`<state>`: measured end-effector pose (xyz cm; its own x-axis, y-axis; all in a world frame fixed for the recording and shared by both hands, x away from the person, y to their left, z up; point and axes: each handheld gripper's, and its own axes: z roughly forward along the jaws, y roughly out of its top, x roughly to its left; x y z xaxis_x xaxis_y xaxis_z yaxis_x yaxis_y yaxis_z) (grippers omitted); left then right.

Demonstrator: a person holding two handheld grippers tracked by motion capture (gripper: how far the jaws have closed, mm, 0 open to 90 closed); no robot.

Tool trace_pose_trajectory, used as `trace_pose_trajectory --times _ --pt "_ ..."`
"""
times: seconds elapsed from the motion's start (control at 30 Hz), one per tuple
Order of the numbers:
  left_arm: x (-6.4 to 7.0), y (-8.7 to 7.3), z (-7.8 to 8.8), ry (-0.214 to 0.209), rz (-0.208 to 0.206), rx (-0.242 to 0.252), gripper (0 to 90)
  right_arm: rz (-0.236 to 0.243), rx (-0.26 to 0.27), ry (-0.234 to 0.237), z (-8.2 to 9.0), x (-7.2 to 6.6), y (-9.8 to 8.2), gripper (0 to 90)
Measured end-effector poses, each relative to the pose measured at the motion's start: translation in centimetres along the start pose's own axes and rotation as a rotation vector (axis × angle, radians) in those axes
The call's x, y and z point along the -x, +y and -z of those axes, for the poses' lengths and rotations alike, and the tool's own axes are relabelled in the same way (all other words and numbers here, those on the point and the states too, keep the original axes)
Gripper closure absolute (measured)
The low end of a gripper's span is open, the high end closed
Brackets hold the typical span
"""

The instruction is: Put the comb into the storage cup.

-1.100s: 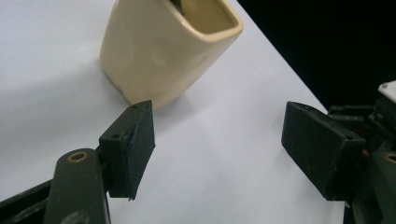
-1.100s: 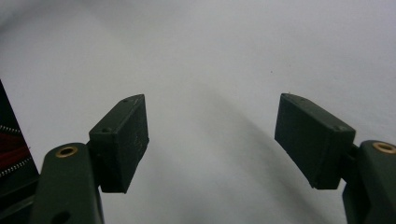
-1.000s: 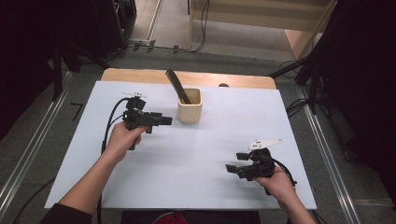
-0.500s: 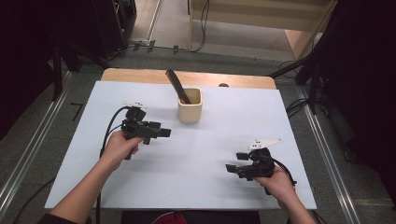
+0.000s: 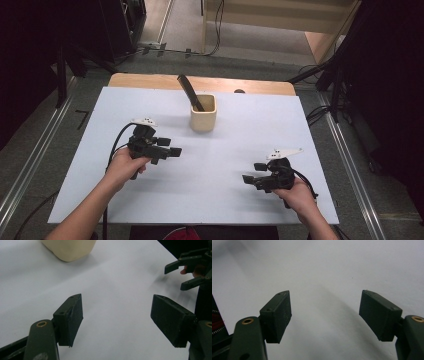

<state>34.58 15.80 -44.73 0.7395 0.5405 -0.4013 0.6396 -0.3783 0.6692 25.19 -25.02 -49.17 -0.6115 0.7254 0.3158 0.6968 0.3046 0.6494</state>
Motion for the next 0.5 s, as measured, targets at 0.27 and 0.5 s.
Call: trace_pose_trajectory --times 0.27,0.5 --pt "0.7 -1.2 0.6 0.022 -0.034 -0.012 27.2 -0.002 0.001 0.000 0.0 0.1 0.0 24.3" --pt "1.1 -2.3 1.0 0.051 -0.058 -0.029 27.2 -0.005 0.002 -0.005 0.1 0.1 0.0 24.3"
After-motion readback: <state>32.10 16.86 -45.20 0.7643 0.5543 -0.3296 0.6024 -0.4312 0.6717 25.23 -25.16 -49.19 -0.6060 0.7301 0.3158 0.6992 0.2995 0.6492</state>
